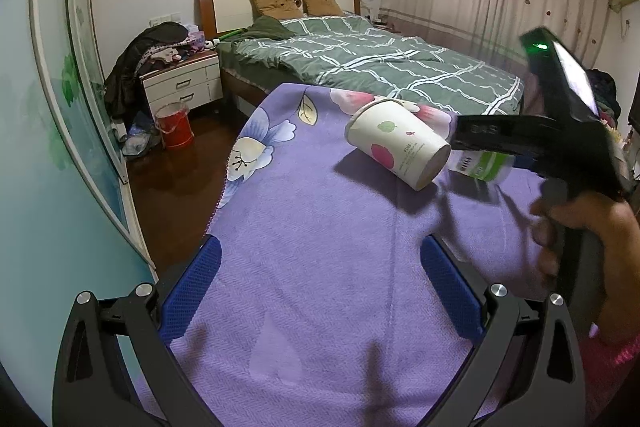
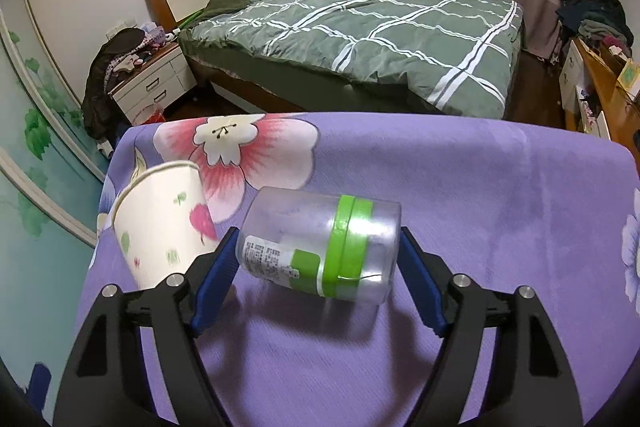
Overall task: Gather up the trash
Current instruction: 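Carry the green-lidded jar over the yellow bin and open the right gripper, then grasp the white paper cup with the left gripper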
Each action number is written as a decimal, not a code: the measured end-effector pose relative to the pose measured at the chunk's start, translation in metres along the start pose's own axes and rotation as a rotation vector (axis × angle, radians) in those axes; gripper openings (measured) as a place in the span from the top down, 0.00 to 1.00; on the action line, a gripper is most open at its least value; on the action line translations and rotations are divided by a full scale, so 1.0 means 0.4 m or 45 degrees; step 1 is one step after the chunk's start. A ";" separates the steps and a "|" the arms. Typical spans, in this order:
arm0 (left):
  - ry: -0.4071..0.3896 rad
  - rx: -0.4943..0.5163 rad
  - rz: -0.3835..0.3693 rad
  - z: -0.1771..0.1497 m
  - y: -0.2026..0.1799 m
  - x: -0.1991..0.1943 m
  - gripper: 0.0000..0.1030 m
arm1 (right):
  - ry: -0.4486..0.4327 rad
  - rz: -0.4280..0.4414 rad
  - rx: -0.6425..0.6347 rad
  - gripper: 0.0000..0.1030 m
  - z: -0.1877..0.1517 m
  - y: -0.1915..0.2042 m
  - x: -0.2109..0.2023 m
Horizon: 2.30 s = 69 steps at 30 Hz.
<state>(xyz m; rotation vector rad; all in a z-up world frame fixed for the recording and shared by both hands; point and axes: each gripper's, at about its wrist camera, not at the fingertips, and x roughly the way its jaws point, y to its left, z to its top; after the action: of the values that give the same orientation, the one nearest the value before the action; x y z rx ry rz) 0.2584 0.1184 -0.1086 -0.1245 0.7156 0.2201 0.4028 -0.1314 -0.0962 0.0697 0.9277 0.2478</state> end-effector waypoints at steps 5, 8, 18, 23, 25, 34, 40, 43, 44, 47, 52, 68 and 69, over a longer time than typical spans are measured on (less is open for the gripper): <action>-0.004 0.010 -0.005 -0.003 -0.005 -0.003 0.05 | -0.073 -0.008 0.003 0.29 -0.053 -0.071 -0.111; -0.003 0.016 -0.011 -0.006 -0.010 -0.006 0.05 | -0.130 -0.037 0.027 0.29 -0.092 -0.142 -0.190; -0.004 0.060 0.011 -0.013 -0.030 -0.013 0.05 | -0.266 -0.359 0.373 0.29 -0.283 -0.581 -0.429; 0.023 0.072 -0.001 -0.015 -0.040 0.001 0.05 | -0.275 -0.541 0.605 0.29 -0.359 -0.806 -0.484; 0.036 0.082 -0.016 -0.016 -0.049 0.006 0.05 | -0.256 -0.604 0.680 0.29 -0.381 -0.882 -0.485; 0.041 0.104 -0.055 -0.002 -0.096 -0.009 0.05 | -0.245 -0.693 0.810 0.26 -0.435 -0.978 -0.500; 0.071 0.084 -0.050 0.039 -0.143 0.010 0.05 | -0.417 -0.516 0.539 0.18 -0.413 -0.765 -0.513; 0.097 0.036 -0.042 0.073 -0.153 0.037 0.05 | -0.442 -0.495 0.392 0.18 -0.407 -0.683 -0.486; 0.110 0.009 -0.049 0.088 -0.154 0.050 0.05 | -0.424 -0.493 0.344 0.18 -0.407 -0.662 -0.473; 0.153 -0.075 -0.055 0.127 -0.154 0.099 0.05 | -0.363 -0.463 0.290 0.18 -0.406 -0.638 -0.446; 0.192 -0.162 0.000 0.181 -0.162 0.184 0.05 | -0.354 -0.427 0.314 0.18 -0.405 -0.640 -0.447; 0.414 -0.234 0.066 0.255 -0.197 0.389 0.05 | -0.300 -0.329 0.302 0.18 -0.409 -0.619 -0.430; 0.420 -0.238 0.060 0.254 -0.195 0.396 0.05 | -0.299 -0.324 0.303 0.18 -0.409 -0.618 -0.429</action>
<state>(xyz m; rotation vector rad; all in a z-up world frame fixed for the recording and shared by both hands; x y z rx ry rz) 0.4582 0.0869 -0.1345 -0.3279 1.0262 0.3159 0.2184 -0.4202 -0.1008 0.1944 0.7193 -0.1068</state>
